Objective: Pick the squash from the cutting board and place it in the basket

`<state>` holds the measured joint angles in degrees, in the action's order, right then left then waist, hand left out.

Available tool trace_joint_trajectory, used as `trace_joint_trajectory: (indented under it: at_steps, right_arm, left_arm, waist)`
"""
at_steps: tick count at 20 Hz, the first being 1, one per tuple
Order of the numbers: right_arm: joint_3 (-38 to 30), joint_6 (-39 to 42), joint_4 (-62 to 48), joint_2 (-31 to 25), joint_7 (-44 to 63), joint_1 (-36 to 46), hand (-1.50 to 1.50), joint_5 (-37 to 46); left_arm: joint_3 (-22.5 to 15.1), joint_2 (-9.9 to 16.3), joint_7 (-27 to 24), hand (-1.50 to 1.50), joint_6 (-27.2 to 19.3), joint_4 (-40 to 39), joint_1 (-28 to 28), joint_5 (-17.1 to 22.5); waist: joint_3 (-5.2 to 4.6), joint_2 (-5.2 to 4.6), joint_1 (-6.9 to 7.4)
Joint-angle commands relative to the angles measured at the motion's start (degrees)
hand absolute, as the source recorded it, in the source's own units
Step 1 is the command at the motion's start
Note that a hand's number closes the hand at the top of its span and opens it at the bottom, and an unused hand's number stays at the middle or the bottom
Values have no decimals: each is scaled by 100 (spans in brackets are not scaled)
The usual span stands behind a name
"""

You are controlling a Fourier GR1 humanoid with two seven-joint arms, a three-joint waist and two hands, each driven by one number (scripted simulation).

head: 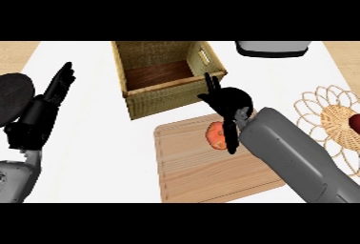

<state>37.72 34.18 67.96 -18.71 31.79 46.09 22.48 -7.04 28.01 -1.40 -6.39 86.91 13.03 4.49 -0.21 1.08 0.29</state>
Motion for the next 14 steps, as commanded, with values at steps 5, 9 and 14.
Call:
trace_joint_trajectory:
  at_steps: [5, 9, 14]
  right_arm:
    - [-179, 8, 16, 74, -212, -640, -150, 434]
    - [-137, -270, -203, 388, -316, -814, -150, 728]
    - [-222, -213, -480, 666, -286, -762, -150, 926]
  left_arm:
    - [103, -161, -78, 0, 101, 84, -221, -225]
    - [-44, -474, 162, 0, -143, 86, -12, -481]
    - [252, -228, 226, 0, 235, 202, -95, -276]
  waist:
    - [21, -103, -21]
    - [22, -116, -13]
    - [22, -112, 26]
